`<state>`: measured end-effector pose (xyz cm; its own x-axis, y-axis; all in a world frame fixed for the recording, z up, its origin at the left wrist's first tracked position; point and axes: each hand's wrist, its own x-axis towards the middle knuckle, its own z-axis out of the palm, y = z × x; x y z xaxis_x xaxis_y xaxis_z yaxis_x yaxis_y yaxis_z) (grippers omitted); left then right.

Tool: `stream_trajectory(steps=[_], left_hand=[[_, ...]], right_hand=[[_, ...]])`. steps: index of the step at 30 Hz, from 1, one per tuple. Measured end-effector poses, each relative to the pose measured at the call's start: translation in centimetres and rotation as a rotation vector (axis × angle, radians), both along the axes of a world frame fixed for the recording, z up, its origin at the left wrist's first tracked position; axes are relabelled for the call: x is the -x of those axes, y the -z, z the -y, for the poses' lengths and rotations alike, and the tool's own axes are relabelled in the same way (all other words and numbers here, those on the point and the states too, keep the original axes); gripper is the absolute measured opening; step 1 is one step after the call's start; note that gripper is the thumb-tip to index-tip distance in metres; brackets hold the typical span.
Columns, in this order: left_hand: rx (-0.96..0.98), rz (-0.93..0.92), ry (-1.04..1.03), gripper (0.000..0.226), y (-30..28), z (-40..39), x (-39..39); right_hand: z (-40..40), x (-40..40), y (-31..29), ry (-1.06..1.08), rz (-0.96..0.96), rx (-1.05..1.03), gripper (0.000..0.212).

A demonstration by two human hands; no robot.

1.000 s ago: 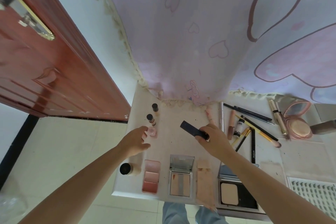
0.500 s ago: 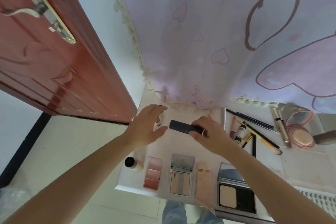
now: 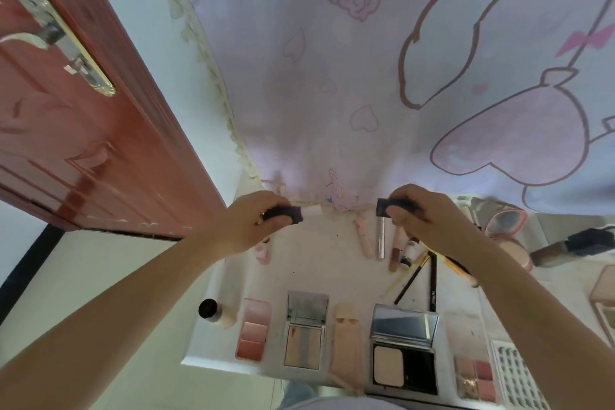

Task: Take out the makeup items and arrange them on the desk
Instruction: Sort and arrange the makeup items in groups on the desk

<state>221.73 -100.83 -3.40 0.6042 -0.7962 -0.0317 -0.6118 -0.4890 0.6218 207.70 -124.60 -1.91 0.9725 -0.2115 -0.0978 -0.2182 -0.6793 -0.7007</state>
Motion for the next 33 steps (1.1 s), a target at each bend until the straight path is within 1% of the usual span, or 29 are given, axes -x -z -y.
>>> stream_trajectory(steps=[2,5,6,8,12,15,18,20,22,26,28,30,31,33], left_hand=[[0.024,-0.020,0.032,0.017,0.1,1.0,1.1],[0.048,-0.062,0.080,0.014,0.1,2.1,2.5],[0.051,-0.069,0.086,0.013,0.2,2.3,2.7],[0.044,-0.077,0.082,0.013,0.4,2.4,3.0],[0.021,-0.110,0.086,0.014,1.2,2.6,3.7],[-0.044,-0.207,0.089,0.023,2.3,3.0,4.2],[-0.110,-0.294,0.089,0.020,3.4,3.4,4.6],[-0.086,-0.374,0.017,0.020,4.1,3.9,4.7],[-0.073,-0.395,-0.040,0.021,4.8,4.3,4.6],[-0.090,-0.455,-0.161,0.025,6.6,4.7,3.9],[-0.060,-0.524,-0.301,0.026,7.9,5.0,3.5],[0.002,-0.595,-0.474,0.025,9.1,5.6,3.3],[0.031,-0.611,-0.564,0.024,9.6,5.9,3.2],[0.059,-0.582,-0.738,0.021,10.7,6.6,2.7]], right_hand=[[-0.8,-0.3,-0.1,-0.038,0.018,-0.036,0.012],[-2.0,-0.8,-0.1,-0.080,0.019,-0.061,0.018],[-2.3,-0.8,0.0,-0.096,0.014,-0.086,0.018],[-2.7,-0.9,0.2,-0.127,-0.029,-0.126,0.005],[-3.4,-1.1,0.8,-0.174,-0.032,-0.116,0.015],[-3.6,-1.5,1.3,-0.206,-0.046,-0.078,0.014],[-3.3,-2.0,2.3,-0.257,-0.078,0.004,0.023],[-3.2,-2.3,2.9,-0.305,-0.100,0.063,0.029],[-3.0,-2.7,3.4,-0.331,-0.136,0.084,0.034],[-2.0,-3.2,4.6,-0.342,-0.234,0.104,0.051],[-1.0,-3.1,5.4,-0.279,-0.295,0.044,0.053],[0.0,-3.0,6.2,-0.220,-0.342,-0.013,0.050],[0.4,-2.8,6.8,-0.222,-0.364,0.020,0.048],[0.7,-2.4,8.6,-0.286,-0.450,0.178,0.050]])
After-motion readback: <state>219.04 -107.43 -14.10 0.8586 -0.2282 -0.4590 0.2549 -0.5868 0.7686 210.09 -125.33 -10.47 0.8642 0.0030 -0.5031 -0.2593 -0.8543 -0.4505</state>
